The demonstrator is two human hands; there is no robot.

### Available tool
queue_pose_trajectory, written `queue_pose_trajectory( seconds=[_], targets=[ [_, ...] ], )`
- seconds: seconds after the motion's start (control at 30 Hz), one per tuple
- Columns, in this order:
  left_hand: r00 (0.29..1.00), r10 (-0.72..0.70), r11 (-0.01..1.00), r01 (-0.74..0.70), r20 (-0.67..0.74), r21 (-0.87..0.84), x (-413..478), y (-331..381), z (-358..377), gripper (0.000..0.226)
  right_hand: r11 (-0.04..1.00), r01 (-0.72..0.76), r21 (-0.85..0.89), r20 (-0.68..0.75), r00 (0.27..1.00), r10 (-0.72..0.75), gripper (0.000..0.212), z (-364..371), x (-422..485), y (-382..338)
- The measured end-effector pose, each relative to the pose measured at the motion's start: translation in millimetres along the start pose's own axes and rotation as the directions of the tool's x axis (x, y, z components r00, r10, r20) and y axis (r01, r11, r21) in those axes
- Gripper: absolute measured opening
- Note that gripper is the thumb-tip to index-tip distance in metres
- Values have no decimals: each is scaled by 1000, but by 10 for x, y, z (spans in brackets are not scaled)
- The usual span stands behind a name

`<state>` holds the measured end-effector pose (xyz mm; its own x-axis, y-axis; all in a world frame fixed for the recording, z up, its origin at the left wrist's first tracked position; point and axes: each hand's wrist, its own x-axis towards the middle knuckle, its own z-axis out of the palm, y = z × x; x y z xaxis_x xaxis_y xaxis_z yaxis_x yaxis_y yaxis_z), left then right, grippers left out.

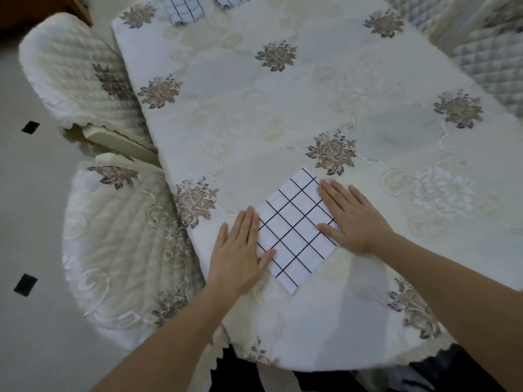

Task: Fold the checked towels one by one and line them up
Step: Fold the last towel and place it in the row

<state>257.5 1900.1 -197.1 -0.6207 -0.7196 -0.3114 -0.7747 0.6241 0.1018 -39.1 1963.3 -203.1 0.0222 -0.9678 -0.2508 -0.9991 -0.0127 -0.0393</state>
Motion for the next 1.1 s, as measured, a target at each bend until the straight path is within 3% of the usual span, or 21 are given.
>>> queue_pose_trajectory(
  seconds=[0.13, 0.23, 0.33, 0.47, 0.63, 0.77, 1.1],
  targets=[
    [986, 161, 986, -158, -38, 59, 115, -230, -318, 72, 998, -55, 33, 108, 993, 51, 82, -182, 22, -72],
    [955, 283, 956, -275, -88, 98, 323, -393, -472, 60, 957, -228, 178, 47, 974, 223, 78, -403, -13, -235],
    [922, 376, 921, -362, -91, 143, 572, -496, -647, 55, 824, -465, 324, -39, 864, 503, 66, -549, -169, -404],
    [821, 571, 816, -565, -20, 121, 1055, -376, -917, 48, 707, -620, 340, 22, 757, 653, 57, -618, -395, -518],
    [663, 743, 653, -748, 94, 118, 1631, 132, -1113, 41, 622, -685, 378, 37, 683, 730, 44, -654, -433, -511],
    [576, 802, 562, -817, 156, 129, 1899, 494, -1188, 43, 587, -691, 422, 74, 672, 737, 37, -643, -357, -440],
    [525, 817, 525, -848, 236, 69, 2218, 617, -1094, 50, 596, -664, 452, 146, 713, 685, 49, -447, -3, -272]
  ],
)
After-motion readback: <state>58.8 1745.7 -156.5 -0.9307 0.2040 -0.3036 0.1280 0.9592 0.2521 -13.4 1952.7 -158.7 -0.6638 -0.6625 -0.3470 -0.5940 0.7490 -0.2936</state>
